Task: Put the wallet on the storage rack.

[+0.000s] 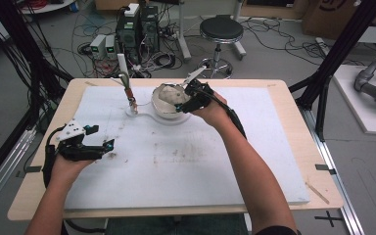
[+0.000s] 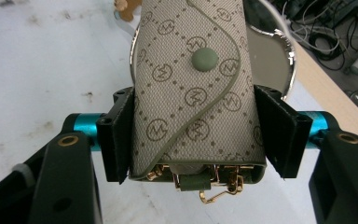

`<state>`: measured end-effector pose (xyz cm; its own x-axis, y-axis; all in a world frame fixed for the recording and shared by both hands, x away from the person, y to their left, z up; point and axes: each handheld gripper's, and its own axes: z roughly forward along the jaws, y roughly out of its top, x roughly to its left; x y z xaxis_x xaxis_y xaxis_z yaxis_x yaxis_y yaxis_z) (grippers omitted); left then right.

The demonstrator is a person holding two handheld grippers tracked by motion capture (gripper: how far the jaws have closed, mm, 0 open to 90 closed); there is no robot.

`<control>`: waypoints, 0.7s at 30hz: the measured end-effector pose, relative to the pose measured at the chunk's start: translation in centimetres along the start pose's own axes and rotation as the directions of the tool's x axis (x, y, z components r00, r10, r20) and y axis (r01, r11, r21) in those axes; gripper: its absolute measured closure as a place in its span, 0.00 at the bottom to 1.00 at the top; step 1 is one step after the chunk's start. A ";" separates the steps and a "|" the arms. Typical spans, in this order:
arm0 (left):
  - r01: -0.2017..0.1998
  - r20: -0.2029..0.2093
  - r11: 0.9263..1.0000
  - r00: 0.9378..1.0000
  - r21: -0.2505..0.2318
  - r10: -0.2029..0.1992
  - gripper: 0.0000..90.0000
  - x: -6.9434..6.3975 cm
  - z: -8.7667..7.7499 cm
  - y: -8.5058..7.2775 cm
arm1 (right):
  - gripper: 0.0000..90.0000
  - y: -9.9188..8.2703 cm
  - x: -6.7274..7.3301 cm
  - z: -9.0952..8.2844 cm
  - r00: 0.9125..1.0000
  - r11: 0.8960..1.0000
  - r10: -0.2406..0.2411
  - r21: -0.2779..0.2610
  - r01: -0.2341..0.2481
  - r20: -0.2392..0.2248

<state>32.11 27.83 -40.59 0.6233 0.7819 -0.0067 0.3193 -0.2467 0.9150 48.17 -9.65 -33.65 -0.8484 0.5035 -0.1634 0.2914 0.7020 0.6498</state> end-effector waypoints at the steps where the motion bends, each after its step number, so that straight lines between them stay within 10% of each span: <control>1: -0.001 0.000 1.000 1.000 0.001 0.001 0.19 0.1 0.0 0.0 | 0.40 0.1 0.0 0.6 1.000 1.000 -0.003 0.012 0.003 -0.001; 21: 0.004 -0.004 1.000 1.000 0.008 -0.004 0.19 0.2 -0.1 -0.3 | 0.39 1.2 0.1 3.7 0.999 0.997 0.019 0.078 -0.023 0.048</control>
<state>32.04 28.14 -40.80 0.6192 0.7852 -0.0082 0.3269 -0.2482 0.9119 50.05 -6.93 -35.65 -0.8204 0.5404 -0.1866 0.3441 0.7274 0.5937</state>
